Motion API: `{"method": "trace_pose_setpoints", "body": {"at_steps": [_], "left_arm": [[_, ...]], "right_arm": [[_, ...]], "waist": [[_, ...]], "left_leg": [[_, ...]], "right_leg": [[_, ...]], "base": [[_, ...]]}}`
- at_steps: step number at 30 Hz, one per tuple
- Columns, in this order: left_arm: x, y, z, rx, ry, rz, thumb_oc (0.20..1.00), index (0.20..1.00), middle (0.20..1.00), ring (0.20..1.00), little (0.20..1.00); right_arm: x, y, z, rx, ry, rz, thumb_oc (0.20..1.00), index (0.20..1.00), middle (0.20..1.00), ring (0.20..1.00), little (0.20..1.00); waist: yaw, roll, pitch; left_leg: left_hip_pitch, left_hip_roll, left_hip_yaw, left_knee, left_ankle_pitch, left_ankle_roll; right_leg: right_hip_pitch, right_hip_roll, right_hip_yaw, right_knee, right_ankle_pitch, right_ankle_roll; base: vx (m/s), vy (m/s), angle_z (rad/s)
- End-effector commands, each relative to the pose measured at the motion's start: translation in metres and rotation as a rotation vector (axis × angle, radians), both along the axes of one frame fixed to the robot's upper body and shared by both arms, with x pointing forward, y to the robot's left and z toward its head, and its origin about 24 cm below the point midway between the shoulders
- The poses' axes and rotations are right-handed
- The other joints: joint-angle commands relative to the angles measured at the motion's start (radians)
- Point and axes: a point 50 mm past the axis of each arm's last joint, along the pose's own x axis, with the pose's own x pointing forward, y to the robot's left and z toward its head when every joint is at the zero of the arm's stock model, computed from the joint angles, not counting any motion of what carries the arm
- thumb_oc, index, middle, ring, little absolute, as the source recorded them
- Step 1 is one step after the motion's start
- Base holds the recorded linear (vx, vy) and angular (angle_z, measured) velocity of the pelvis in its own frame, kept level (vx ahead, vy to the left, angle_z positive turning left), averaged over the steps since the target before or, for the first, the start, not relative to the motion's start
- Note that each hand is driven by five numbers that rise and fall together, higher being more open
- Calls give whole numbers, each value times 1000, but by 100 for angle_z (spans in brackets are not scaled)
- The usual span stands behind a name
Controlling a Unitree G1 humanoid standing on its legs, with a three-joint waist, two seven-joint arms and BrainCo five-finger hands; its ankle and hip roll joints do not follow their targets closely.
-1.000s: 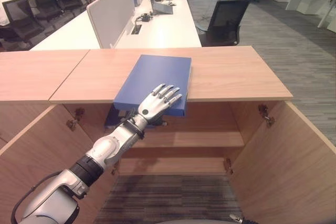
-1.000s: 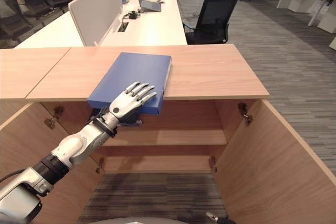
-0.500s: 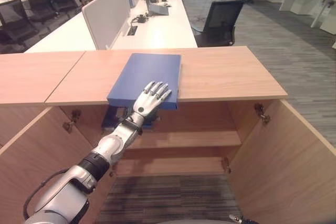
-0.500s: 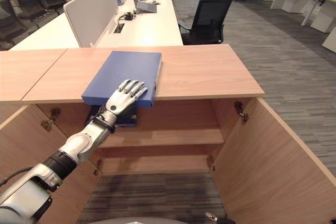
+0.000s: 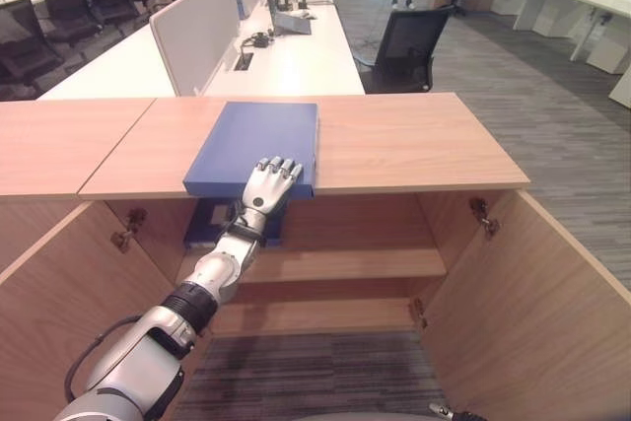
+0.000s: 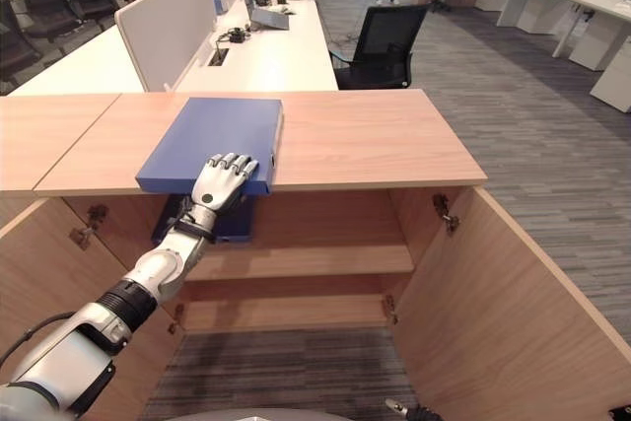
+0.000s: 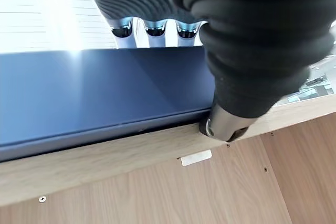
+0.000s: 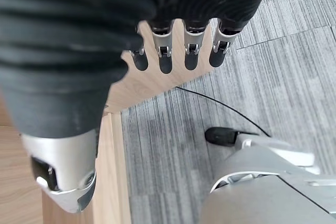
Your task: Put the empty folder in the office cabinet
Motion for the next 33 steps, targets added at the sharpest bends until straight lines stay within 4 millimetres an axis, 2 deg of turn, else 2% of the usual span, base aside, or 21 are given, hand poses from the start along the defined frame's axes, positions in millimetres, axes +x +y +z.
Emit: {"method": "trace_pose_setpoints", "body": {"at_steps": [1, 8, 13, 17, 18, 19, 23, 25, 26, 29, 31, 32, 33], "left_arm": [[8, 31, -11, 48, 86, 135, 200, 200, 200, 200, 200], [-3, 31, -24, -19, 141, 124, 200, 200, 200, 200, 200], [-13, 26, -19, -98, 142, 71, 200, 200, 200, 200, 200], [-28, 25, -12, -241, 145, 24, 200, 200, 200, 200, 200], [-33, 26, -9, -299, 147, 11, 200, 200, 200, 200, 200], [-45, 27, 2, -446, 150, -29, 200, 200, 200, 200, 200], [-66, 30, 13, -727, 208, -93, 200, 200, 200, 200, 200], [-71, 31, 17, -787, 225, -117, 200, 200, 200, 200, 200], [-79, 26, 24, -895, 267, -188, 200, 200, 200, 200, 200], [-87, 21, 34, -995, 315, -275, 200, 200, 200, 200, 200], [-94, 21, 47, -1121, 332, -368, 200, 200, 200, 200, 200], [-98, 29, 59, -1263, 349, -441, 200, 200, 200, 200, 200], [-99, 32, 65, -1321, 349, -475, 200, 200, 200, 200, 200]], "right_arm": [[15, 14, -1, 7, -11, 38, 1000, 1000, 1000, 1000, 1000], [13, 14, -1, 3, -7, 34, 1000, 1000, 1000, 1000, 1000], [10, 14, -2, 4, -3, 18, 1000, 1000, 1000, 1000, 1000], [8, 15, -3, 10, -1, 1, 1000, 1000, 1000, 1000, 1000], [7, 16, -3, 13, -1, -6, 1000, 1000, 1000, 1000, 1000], [8, 16, -3, 19, -6, -18, 1000, 1000, 1000, 1000, 1000], [14, 21, -3, 48, -35, -21, 1000, 1000, 1000, 1000, 1000], [15, 21, -2, 52, -40, -10, 1000, 1000, 1000, 1000, 1000], [21, 22, -1, 63, -58, 15, 1000, 1000, 1000, 1000, 1000], [28, 23, 0, 70, -80, 42, 1000, 1000, 1000, 1000, 1000], [33, 22, 1, 72, -93, 67, 1000, 1000, 1000, 1000, 1000], [37, 20, 3, 75, -94, 104, 1000, 1000, 1000, 1000, 1000], [39, 20, 3, 77, -95, 121, 1000, 1000, 1000, 1000, 1000]], "waist": [[10, -54, 20], [14, -58, 22], [21, -61, 26], [34, -66, 32], [37, -67, 33], [44, -69, 38], [62, -71, 45], [62, -70, 45], [69, -67, 48], [72, -64, 52], [78, -58, 55], [85, -51, 56], [87, -49, 57]], "left_leg": [[18, 28, -15, 4, -134, -20], [23, 32, -15, 4, -133, -22], [21, 33, -20, 4, -132, -22], [14, 33, -26, 4, -129, -22], [12, 34, -28, 4, -128, -22], [7, 35, -33, 4, -126, -22], [-4, 33, -43, 4, -120, -21], [-4, 33, -45, 4, -119, -21], [-6, 32, -49, 4, -118, -22], [-7, 30, -54, 4, -117, -22], [-9, 30, -58, 4, -115, -23], [-9, 26, -62, 4, -114, -25], [-9, 26, -64, 4, -113, -25]], "right_leg": [[12, -91, -31, 5, 47, 88], [16, -87, -29, 5, 42, 84], [17, -85, -29, 5, 42, 82], [16, -85, -35, 5, 42, 80], [15, -84, -36, 5, 42, 79], [14, -85, -41, 5, 44, 78], [10, -83, -44, 5, 46, 74], [11, -83, -45, 5, 44, 73], [12, -82, -50, 5, 43, 71], [13, -79, -52, 5, 43, 71], [14, -79, -55, 5, 41, 70], [16, -78, -60, 5, 40, 70], [17, -79, -64, 5, 40, 70]], "base": [[0, 0, 0], [0, 0, 0], [0, 0, 0], [0, -6, 1], [3, -20, 4], [0, 0, 0], [-6, -7, 4], [-8, -8, 9], [-5, -7, 9], [-5, -2, 7], [-6, 14, 7], [-4, 26, 7], [-5, 29, 4]]}}
